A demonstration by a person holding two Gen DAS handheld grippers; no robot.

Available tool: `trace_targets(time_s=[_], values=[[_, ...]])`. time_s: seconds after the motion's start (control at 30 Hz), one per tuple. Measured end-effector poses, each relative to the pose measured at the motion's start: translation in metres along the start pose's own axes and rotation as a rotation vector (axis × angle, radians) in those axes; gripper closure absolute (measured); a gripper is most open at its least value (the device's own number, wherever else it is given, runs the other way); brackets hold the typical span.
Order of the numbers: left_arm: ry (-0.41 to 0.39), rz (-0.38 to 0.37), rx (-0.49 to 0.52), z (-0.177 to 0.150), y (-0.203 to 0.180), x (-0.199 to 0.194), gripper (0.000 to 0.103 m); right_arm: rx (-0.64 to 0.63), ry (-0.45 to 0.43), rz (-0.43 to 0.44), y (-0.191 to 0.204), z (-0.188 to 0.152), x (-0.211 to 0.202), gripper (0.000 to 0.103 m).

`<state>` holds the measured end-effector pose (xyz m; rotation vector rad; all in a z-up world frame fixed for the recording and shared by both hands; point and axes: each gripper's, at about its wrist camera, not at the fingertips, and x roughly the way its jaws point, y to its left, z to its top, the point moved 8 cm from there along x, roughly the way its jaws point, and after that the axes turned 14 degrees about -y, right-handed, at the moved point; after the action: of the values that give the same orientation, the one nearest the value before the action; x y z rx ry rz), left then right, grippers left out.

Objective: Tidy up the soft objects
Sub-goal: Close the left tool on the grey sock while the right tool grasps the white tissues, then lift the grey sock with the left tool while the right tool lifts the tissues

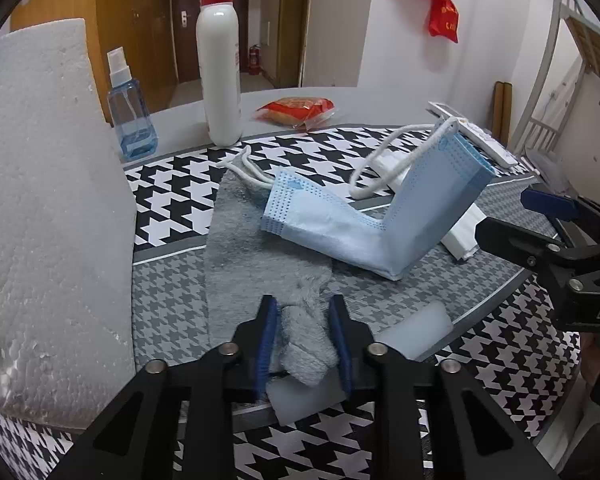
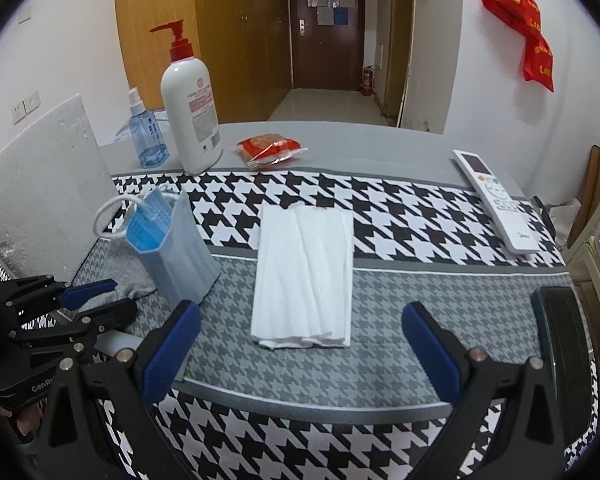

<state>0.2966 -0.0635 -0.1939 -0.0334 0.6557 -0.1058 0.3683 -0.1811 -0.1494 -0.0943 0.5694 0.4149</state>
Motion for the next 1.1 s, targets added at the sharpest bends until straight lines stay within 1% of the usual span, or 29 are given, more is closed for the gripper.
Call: trace_targets(time_s=[0.03,0.3,0.37,0.43,0.47,0.53,0.57,0.63,0.7,0.77,0.8,0.87,0.93,0.97,1.03,1.1], values=[[-0.001,0.002,0.000,0.000,0.000,0.000,0.082,-0.002,0.002,0.001,0.000,0.000,0.001,0.001],[-0.003,-0.005,-0.001,0.000,0.002,-0.001,0.083,-0.009,0.015,0.014,0.004,0.000,0.012,0.001],[-0.003,-0.007,-0.002,0.000,0.003,-0.001,0.083,-0.012,0.019,0.012,0.004,-0.001,0.014,0.007],[-0.004,-0.008,-0.003,0.000,0.003,-0.001,0.083,-0.017,0.029,0.013,0.004,-0.002,0.016,0.021],[-0.003,-0.008,-0.001,0.000,0.003,-0.001,0.083,-0.020,0.036,0.012,0.004,-0.003,0.018,0.023],[-0.004,-0.009,-0.002,0.000,0.003,-0.002,0.083,-0.025,0.053,0.002,0.003,-0.006,0.022,0.032],[-0.004,-0.010,-0.003,0.000,0.003,-0.002,0.083,-0.023,0.059,0.003,0.002,-0.007,0.023,0.034],[-0.005,-0.011,-0.002,0.000,0.003,-0.002,0.083,-0.024,0.074,-0.002,0.001,-0.010,0.027,0.045],[-0.005,-0.012,-0.004,0.000,0.003,-0.001,0.083,-0.025,0.087,-0.004,0.000,-0.013,0.029,0.052],[-0.004,-0.012,-0.007,-0.001,0.004,-0.001,0.084,-0.036,0.099,-0.004,0.002,-0.016,0.031,0.053],[-0.005,-0.012,-0.007,0.000,0.003,-0.001,0.085,-0.038,0.102,-0.002,0.002,-0.017,0.032,0.058],[-0.009,-0.014,-0.006,0.000,0.003,-0.002,0.085,-0.045,0.103,-0.002,0.003,-0.019,0.033,0.061],[-0.014,-0.016,-0.005,0.000,0.003,-0.003,0.086,-0.048,0.103,0.000,0.004,-0.019,0.033,0.070],[-0.016,-0.018,-0.005,0.000,0.003,-0.004,0.086,-0.050,0.102,-0.003,0.003,-0.019,0.033,0.073],[-0.027,-0.021,-0.004,0.002,0.002,-0.006,0.086,-0.049,0.103,-0.006,0.003,-0.019,0.034,0.084],[-0.038,-0.023,-0.004,0.004,0.002,-0.009,0.087,-0.037,0.104,-0.006,0.002,-0.019,0.032,0.089]])
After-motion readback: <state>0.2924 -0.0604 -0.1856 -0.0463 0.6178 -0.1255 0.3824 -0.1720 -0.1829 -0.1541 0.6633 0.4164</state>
